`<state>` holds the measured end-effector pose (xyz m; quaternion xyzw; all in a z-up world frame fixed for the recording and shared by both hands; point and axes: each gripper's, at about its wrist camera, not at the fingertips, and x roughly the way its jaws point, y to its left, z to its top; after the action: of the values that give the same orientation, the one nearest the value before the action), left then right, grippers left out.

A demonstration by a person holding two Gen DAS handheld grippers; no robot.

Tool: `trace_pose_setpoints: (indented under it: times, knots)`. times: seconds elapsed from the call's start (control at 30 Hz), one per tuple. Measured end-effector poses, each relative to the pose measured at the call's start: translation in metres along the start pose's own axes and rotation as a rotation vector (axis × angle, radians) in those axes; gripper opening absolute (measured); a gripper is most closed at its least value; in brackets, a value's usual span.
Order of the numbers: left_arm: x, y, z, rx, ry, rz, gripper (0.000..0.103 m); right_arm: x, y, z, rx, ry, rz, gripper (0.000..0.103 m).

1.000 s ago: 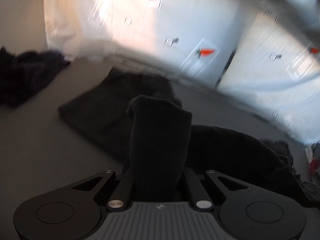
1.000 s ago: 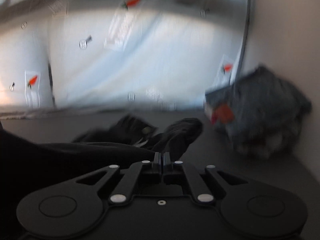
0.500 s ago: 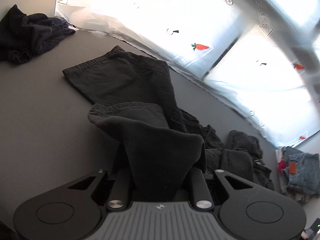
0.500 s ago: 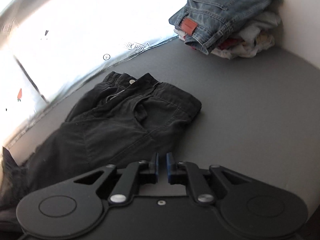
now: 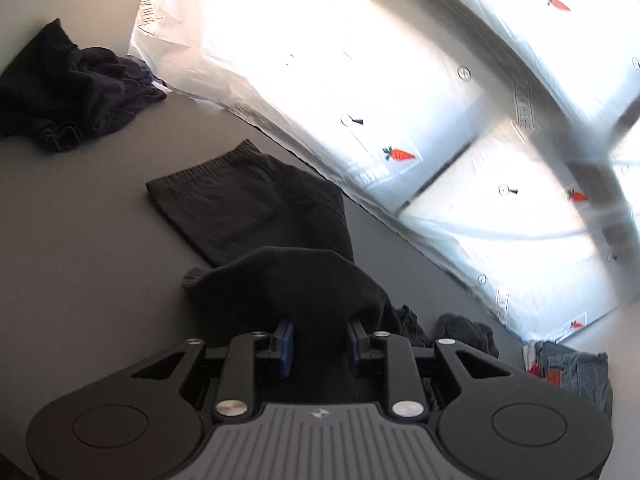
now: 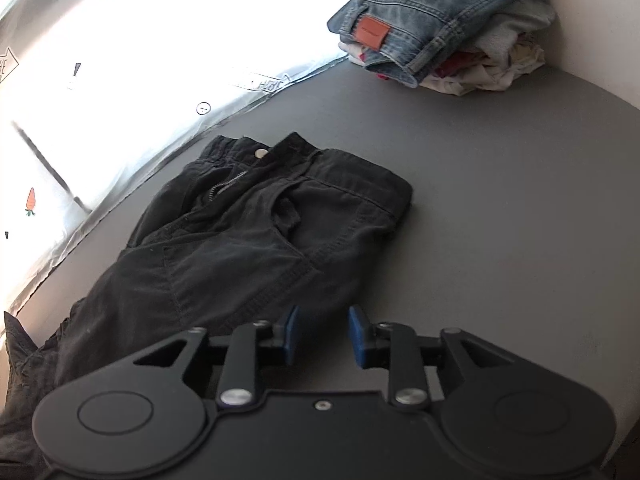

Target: Fold clothes

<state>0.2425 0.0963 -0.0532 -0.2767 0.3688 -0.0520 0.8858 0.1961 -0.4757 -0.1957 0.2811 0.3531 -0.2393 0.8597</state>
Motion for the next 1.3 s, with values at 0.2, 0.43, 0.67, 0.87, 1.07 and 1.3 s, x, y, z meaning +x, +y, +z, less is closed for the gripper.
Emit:
trace_pose_setpoints:
  times: [0.2,0.43,0.67,0.87,1.07,1.3]
  knots:
    - [-0.004,0.024,0.011,-0.086,-0.074,0.079,0.031,0.014,0.010,0.001,0.034,0.036,0.021,0.034]
    - [0.028,0.066,0.011,-0.222,-0.005,0.177,0.045,0.025,0.010,-0.001,0.108,0.046,0.015,0.046]
    - [0.079,0.086,0.010,-0.233,0.087,0.240,0.059,0.037,-0.003,0.006,0.208,0.030,-0.008,0.058]
    - [0.126,0.079,0.015,-0.151,0.156,0.343,0.062,0.048,-0.007,0.020,0.200,-0.028,-0.114,0.065]
    - [0.158,0.076,0.014,-0.156,0.213,0.290,0.062,0.069,-0.021,0.035,0.252,-0.022,-0.112,0.067]
    - [0.173,0.073,0.013,-0.173,0.243,0.229,0.061,0.081,-0.017,0.041,0.243,0.004,-0.059,0.036]
